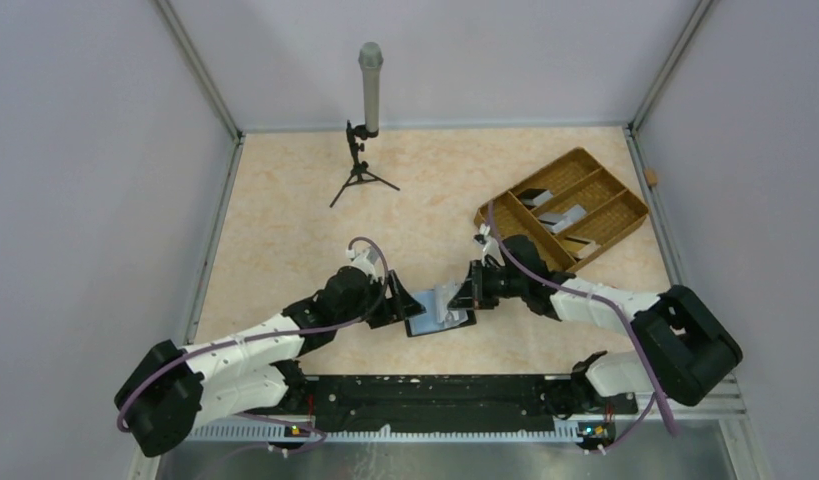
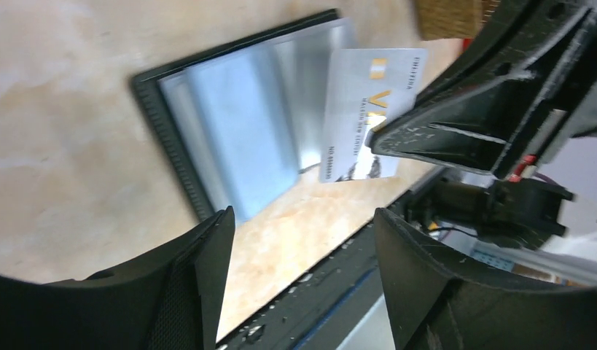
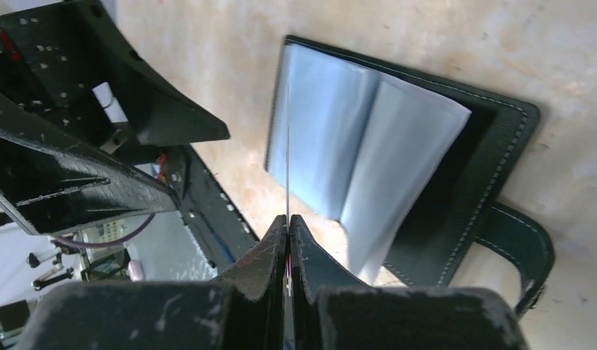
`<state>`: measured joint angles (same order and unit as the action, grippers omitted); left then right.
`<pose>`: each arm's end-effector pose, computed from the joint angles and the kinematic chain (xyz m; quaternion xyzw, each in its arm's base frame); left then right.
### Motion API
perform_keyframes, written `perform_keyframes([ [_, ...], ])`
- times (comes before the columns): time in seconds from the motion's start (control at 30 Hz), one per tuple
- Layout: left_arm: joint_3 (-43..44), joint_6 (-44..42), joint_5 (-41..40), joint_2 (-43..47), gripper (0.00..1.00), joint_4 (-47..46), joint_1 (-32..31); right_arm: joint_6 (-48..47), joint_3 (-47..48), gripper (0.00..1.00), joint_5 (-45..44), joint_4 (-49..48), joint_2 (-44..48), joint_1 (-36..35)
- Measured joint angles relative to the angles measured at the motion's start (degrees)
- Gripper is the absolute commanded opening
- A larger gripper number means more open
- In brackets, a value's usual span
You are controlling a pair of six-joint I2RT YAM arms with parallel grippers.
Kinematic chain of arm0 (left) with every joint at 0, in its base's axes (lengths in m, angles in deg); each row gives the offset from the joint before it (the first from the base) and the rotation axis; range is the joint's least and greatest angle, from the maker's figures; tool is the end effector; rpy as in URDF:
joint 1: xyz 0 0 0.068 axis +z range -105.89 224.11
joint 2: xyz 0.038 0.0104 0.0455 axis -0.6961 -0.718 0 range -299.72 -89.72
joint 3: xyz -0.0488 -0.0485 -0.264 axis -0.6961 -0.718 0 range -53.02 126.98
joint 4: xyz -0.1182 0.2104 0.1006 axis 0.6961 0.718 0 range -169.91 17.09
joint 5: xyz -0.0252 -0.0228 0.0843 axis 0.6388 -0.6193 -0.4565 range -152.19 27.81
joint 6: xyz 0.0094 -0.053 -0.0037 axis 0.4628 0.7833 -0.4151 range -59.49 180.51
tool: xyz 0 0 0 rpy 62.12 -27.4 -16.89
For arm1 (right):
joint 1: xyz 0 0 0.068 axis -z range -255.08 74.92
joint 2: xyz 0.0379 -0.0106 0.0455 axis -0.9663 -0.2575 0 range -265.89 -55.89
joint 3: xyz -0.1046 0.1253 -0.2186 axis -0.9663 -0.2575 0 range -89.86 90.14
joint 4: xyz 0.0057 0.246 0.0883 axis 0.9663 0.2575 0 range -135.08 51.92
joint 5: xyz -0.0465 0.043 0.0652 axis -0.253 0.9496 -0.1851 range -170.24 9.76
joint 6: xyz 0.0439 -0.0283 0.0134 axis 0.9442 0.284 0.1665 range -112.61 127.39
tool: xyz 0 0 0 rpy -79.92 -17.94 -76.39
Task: Put the credit cards into the card holder
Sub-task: Insert the credit card into the card holder.
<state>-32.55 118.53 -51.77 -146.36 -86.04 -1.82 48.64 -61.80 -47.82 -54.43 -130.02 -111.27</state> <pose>0.1362 -0.1499 0.1832 -0.0457 0.8626 -0.4405 0.2446 0.1859 0.1598 0.1704 -0.0871 0.8630 0.4640 0.1798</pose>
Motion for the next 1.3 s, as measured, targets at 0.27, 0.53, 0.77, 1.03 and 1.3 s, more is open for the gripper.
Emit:
perform_keyframes([
  [0.27,0.07,0.57,-4.39,-5.07,0.72,5.79,0.57,-0.26,0.00,0.00,-0.63,-0.17,-6.73,1.11],
  [0.53,0.96,0.59,-5.09,-8.61,0.66,6.34,1.03,-0.02,0.00,0.00,0.33,-2.40,-9.62,1.79],
  [0.77,1.07,0.61,-4.70,-10.82,0.55,4.28,1.20,1.46,0.00,0.00,1.33,-4.63,-11.28,1.84],
  [1.03,1.29,0.59,-3.85,-12.79,0.49,2.99,1.27,5.01,-1.07,0.00,1.66,-6.64,-13.77,1.86],
  [1.3,1.55,0.57,-3.65,-13.77,0.44,2.67,1.27,6.58,-1.51,0.00,0.59,-6.49,-13.86,1.84],
])
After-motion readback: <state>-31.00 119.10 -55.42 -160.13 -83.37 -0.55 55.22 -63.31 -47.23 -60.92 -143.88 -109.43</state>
